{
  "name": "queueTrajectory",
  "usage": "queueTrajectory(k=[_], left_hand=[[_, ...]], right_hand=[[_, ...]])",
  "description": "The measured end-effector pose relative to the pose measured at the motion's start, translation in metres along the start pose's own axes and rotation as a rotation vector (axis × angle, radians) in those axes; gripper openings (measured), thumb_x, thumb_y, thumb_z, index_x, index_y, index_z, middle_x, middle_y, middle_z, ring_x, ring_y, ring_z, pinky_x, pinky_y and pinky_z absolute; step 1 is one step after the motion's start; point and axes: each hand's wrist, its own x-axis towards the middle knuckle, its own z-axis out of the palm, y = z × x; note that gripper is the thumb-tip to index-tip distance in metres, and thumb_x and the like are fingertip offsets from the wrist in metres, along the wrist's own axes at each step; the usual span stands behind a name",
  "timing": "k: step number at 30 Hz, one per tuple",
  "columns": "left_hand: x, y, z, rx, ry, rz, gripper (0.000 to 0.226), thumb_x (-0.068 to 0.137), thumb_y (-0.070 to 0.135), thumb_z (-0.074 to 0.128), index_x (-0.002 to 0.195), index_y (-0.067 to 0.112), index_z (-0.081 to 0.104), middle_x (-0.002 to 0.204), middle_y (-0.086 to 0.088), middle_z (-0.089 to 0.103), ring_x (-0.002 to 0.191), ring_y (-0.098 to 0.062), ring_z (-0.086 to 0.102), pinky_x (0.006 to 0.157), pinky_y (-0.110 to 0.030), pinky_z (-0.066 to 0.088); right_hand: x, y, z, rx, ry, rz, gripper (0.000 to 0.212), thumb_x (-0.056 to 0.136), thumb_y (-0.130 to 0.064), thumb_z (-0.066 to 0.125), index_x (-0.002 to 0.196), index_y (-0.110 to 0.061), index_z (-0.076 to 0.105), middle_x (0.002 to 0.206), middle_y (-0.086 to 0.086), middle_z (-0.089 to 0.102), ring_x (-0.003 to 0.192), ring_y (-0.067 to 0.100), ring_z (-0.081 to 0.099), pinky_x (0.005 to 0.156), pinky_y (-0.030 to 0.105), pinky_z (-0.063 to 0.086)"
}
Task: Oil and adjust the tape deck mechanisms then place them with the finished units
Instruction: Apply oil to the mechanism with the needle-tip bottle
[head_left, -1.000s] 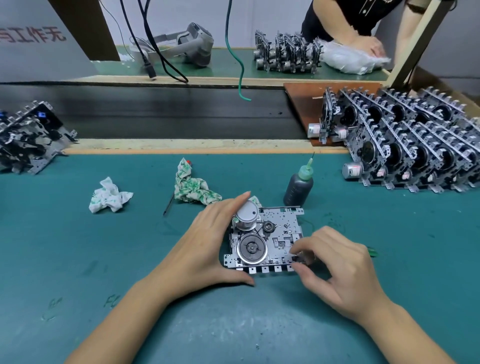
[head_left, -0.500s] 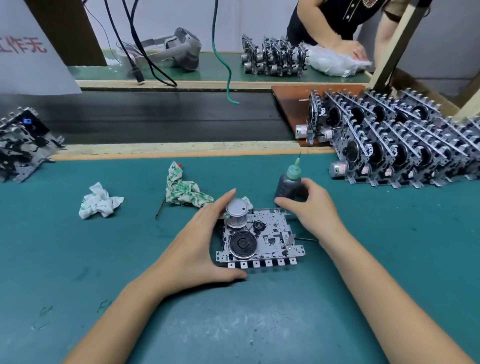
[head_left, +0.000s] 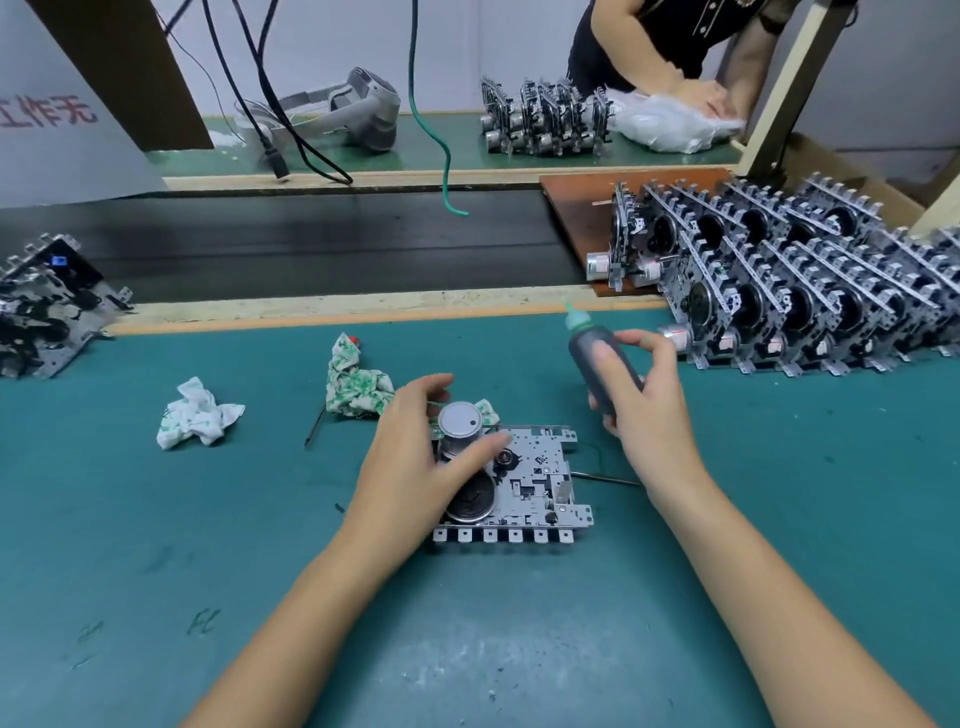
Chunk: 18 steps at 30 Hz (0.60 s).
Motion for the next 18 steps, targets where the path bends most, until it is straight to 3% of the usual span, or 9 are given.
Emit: queueTrajectory(k=[3,5,7,9,11,13,15,16,18], left_hand=[[0.005,0.013,0.010,0.168,0.130,0.031,0.034,0.084,0.047,0.063,0.108,0.023,0.060,0.097,0.010,0.062,0.097,-0.016,0.056,0.089,-0.036,0.043],[0.005,0.015,0.014,0.092,0.168,0.007,0.024,0.087,0.043,0.062,0.101,0.024,0.063,0.087,0.014,0.064,0.090,-0.016,0.058,0.082,-0.033,0.044],[0.006,0.016,0.014,-0.154,0.197,-0.074,0.012,0.090,0.034,0.060,0.095,0.024,0.065,0.085,0.018,0.067,0.090,-0.010,0.062,0.079,-0.022,0.044],[0.008,0.019,0.014,-0.537,0.152,-0.241,0.018,0.095,0.026,0.055,0.087,0.021,0.070,0.080,0.013,0.072,0.079,-0.003,0.065,0.069,-0.014,0.046],[0.006,0.018,0.015,-0.956,-0.039,-0.422,0.035,0.097,0.014,0.047,0.074,0.016,0.074,0.083,-0.005,0.071,0.067,-0.015,0.065,0.062,-0.026,0.053],[0.000,0.026,0.016,-1.410,-0.392,-0.389,0.045,0.094,0.003,0.031,0.086,0.002,0.075,0.101,-0.020,0.067,0.083,-0.028,0.068,0.080,-0.043,0.056],[-0.008,0.023,0.012,-1.564,-0.343,-0.207,0.050,0.098,0.003,0.015,0.112,-0.013,0.060,0.118,-0.026,0.062,0.110,-0.034,0.060,0.098,-0.041,0.045],[-0.014,0.020,0.012,-1.649,-0.373,-0.142,0.048,0.100,0.004,0.016,0.114,-0.014,0.059,0.115,-0.023,0.064,0.111,-0.032,0.060,0.099,-0.037,0.043],[-0.020,0.011,0.025,-1.641,-0.452,-0.076,0.037,0.098,0.010,0.037,0.092,-0.003,0.071,0.079,-0.009,0.068,0.083,-0.019,0.066,0.082,-0.028,0.049]], right_hand=[[-0.002,-0.010,-0.001,0.338,-0.029,0.064,0.015,0.088,-0.019,0.063,0.096,-0.025,0.051,0.071,-0.002,0.051,0.050,0.003,0.044,0.045,0.017,0.035],[-0.002,-0.019,-0.005,0.745,-0.048,0.141,0.015,0.078,-0.015,0.065,0.089,-0.016,0.054,0.067,-0.003,0.043,0.047,0.004,0.034,0.042,0.014,0.031],[-0.002,-0.029,-0.010,1.095,-0.052,0.212,0.014,0.072,-0.014,0.063,0.081,-0.012,0.053,0.067,-0.001,0.042,0.045,0.004,0.030,0.040,0.013,0.030],[-0.005,-0.037,-0.012,1.286,-0.056,0.241,0.020,0.068,-0.019,0.068,0.080,-0.010,0.055,0.069,0.001,0.049,0.045,0.005,0.029,0.038,0.013,0.030],[-0.011,-0.043,-0.009,1.298,-0.057,0.278,0.031,0.060,-0.030,0.074,0.077,-0.011,0.056,0.068,0.000,0.052,0.047,0.004,0.029,0.035,0.012,0.029],[-0.020,-0.045,0.001,1.200,-0.053,0.338,0.034,0.060,-0.045,0.070,0.071,-0.015,0.058,0.066,-0.002,0.053,0.051,0.004,0.031,0.032,0.010,0.027],[-0.031,-0.045,0.013,1.098,-0.076,0.377,0.035,0.060,-0.051,0.064,0.064,-0.017,0.062,0.059,-0.003,0.054,0.046,0.003,0.033,0.030,0.011,0.026],[-0.036,-0.044,0.019,1.051,-0.102,0.368,0.036,0.063,-0.053,0.063,0.063,-0.017,0.062,0.057,-0.003,0.053,0.041,0.003,0.034,0.030,0.011,0.025],[-0.046,-0.041,0.028,0.954,-0.155,0.302,0.037,0.071,-0.053,0.063,0.069,-0.016,0.058,0.055,-0.004,0.052,0.039,0.004,0.041,0.032,0.012,0.028]])
